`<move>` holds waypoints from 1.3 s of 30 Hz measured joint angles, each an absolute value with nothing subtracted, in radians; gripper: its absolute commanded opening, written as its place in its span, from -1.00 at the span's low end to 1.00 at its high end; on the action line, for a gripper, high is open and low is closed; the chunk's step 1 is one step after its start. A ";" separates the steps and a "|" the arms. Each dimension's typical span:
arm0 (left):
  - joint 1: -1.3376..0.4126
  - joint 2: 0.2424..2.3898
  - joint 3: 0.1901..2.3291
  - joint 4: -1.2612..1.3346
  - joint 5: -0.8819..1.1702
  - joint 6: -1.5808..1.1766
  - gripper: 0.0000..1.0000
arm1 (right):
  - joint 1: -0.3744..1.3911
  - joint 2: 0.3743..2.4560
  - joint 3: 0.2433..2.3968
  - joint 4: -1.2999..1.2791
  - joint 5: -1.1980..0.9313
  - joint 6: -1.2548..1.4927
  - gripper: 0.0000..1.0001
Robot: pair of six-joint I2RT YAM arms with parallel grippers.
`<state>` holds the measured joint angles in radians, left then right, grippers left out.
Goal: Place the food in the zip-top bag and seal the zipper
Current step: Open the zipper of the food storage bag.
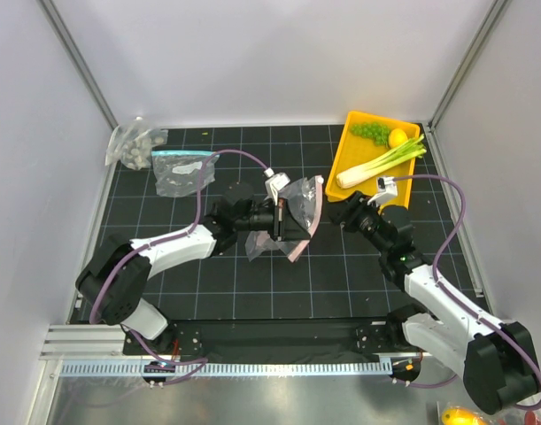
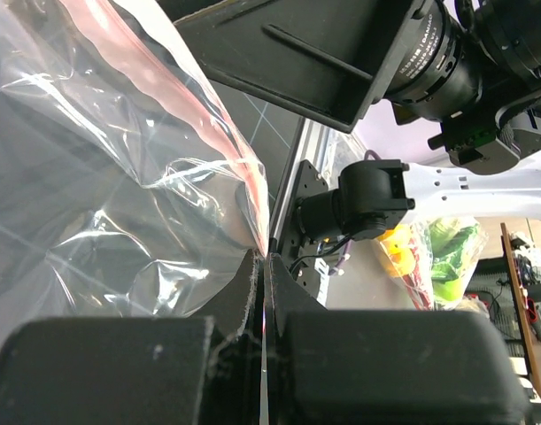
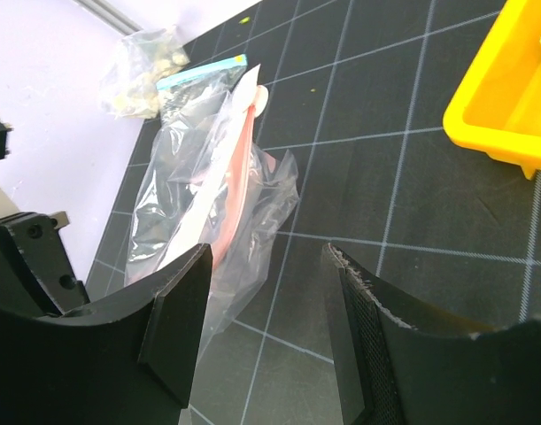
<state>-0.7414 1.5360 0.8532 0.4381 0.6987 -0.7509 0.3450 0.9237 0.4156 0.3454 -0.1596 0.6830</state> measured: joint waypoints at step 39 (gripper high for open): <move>-0.752 1.515 0.867 0.341 0.618 -0.644 -1.00 | 0.345 1.135 0.417 0.651 -0.497 0.786 -0.21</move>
<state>-0.7525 1.5146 0.8673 0.3412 0.6178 -0.6441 0.3447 1.1351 0.4168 0.6510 -0.4973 0.7864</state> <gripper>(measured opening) 0.009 0.387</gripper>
